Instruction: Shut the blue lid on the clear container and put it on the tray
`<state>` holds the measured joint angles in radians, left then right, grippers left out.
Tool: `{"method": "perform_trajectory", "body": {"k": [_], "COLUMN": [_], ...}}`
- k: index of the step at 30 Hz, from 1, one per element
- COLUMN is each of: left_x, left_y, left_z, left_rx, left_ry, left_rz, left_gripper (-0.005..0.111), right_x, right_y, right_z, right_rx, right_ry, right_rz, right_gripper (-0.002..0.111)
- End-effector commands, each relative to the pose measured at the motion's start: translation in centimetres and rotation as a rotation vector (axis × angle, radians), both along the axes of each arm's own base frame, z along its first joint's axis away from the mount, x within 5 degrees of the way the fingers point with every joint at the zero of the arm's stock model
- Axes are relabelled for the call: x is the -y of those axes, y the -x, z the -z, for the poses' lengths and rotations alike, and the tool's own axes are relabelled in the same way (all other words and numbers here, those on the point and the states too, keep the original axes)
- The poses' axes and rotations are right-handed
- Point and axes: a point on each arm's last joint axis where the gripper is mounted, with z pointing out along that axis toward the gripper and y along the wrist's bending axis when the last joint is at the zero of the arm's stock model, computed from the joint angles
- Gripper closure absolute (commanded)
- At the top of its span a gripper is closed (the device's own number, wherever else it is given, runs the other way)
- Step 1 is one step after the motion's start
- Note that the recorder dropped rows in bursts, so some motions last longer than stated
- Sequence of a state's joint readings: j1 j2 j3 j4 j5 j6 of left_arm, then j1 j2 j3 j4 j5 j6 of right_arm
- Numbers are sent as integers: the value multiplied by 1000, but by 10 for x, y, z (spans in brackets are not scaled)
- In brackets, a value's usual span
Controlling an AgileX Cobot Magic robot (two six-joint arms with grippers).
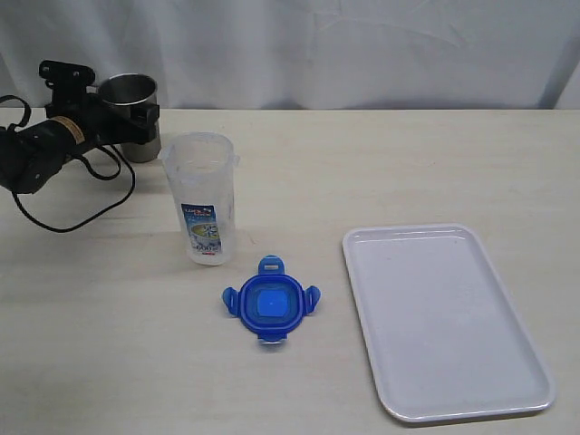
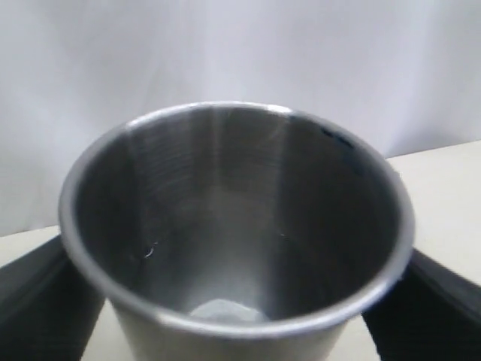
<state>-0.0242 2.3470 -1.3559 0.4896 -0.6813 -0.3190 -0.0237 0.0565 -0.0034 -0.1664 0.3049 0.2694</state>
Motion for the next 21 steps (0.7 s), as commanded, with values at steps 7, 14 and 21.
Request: {"method": "perform_trajectory", "body": {"k": [7,14,21], "left_x": [-2,-4,0], "left_y": [-3,-4,-2], "left_z": [-16,-23,-53], "left_rx": [76,91,135], "left_ry": [-19,-3,-19], "left_rz": [-11,-35,16], "left_gripper": [2,2,2], "right_x": [0,0,0], "right_y": [0,0,0], "right_z": [1,1,1], "right_rx": [-2,-2,-2], "right_ry": [2,2,2], "right_rz": [-3,-3,-3], "right_gripper": [104,104,104]}}
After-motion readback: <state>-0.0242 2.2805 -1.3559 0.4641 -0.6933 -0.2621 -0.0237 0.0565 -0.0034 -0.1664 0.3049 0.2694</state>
